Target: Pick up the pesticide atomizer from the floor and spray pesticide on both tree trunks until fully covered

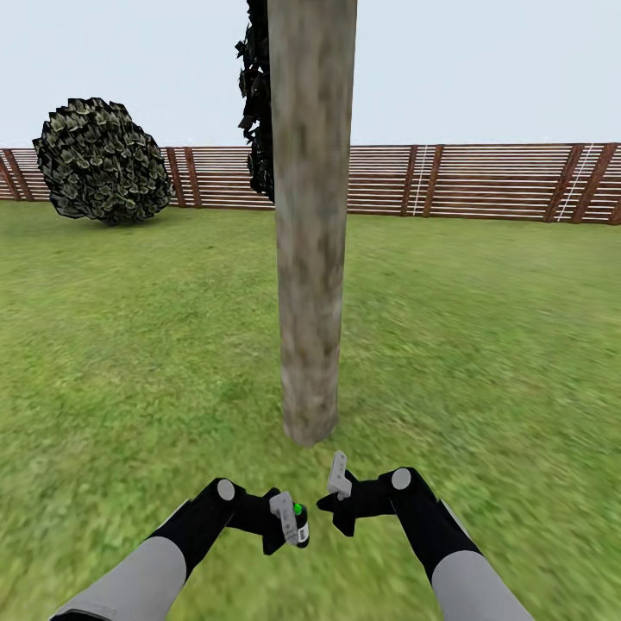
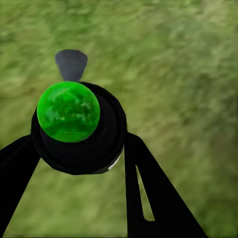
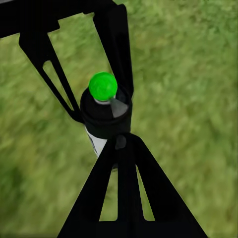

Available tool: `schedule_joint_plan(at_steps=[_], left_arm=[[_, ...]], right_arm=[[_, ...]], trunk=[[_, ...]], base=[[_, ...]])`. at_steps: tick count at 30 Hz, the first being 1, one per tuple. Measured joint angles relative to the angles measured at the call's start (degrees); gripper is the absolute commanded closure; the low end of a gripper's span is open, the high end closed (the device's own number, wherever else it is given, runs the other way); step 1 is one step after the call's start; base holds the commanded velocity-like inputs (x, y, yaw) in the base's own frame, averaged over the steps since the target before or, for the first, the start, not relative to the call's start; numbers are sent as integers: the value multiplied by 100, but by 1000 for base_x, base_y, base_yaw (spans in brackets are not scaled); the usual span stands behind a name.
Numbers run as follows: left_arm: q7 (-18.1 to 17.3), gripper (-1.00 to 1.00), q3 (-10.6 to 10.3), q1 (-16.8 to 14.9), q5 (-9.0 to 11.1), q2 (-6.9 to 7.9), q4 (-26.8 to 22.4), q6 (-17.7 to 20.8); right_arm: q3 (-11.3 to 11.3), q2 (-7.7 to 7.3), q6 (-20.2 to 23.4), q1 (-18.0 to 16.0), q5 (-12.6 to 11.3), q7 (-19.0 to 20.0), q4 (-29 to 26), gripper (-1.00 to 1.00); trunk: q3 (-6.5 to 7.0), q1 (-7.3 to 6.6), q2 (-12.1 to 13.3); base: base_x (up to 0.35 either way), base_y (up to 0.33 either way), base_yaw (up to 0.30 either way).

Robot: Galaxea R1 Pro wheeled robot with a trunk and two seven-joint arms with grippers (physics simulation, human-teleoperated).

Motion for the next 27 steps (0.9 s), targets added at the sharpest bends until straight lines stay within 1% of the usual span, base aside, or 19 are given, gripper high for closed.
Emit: schedule_joint_plan(at_steps=[10, 13, 14, 18, 19, 20, 23, 24, 26, 27], left_arm=[[-3, 100, -3, 0, 0, 2, 0, -5], [-7, 100, -6, 9, -11, 37, 0, -6], [-8, 100, -7, 17, -18, 82, 1, -6], [-10, 100, -8, 44, -35, 440, 1, -7], [-15, 100, 10, 51, -53, 584, 4, -16], [-15, 100, 11, 58, -43, 748, 4, -31], [-8, 100, 20, 60, -19, 1102, 3, -36], [-3, 100, 24, 62, -15, 1266, 3, -42], [0, 100, 18, 73, -15, 1474, 2, -66], [5, 100, 21, 84, -4, 1518, 1, -68]], right_arm=[[0, 0, -1, 0, 0, -1, 0, 100], [0, 0, -2, 0, 0, 3, 4, 100], [0, 0, -3, 0, 0, 3, 6, 100], [0, -8, -5, 0, 0, 4, 14, 100], [-2, -8, -5, 0, 0, -1, 23, 100], [-5, -13, -5, 0, 0, -3, 30, -100], [-11, -17, -5, 0, 0, -5, 39, -100], [-21, -19, -5, 0, 0, -8, 41, -100], [-45, -30, -10, 0, 5, -30, 45, -100], [-51, -37, -12, 0, 9, -40, 49, -100]], trunk=[[0, 0, 0], [0, 0, 0], [0, 0, 0], [0, 0, 0], [0, 0, 0], [0, 0, 0], [0, 0, 0], [0, 0, 0], [0, 0, 0], [0, 0, 0]], base=[[0, 0, 0], [0, 0, 0], [0, 0, 0], [0, 0, 0], [0, 0, 0], [0, 0, 0], [0, 0, 0], [0, 0, 0], [0, 0, 0], [0, 0, 0]])
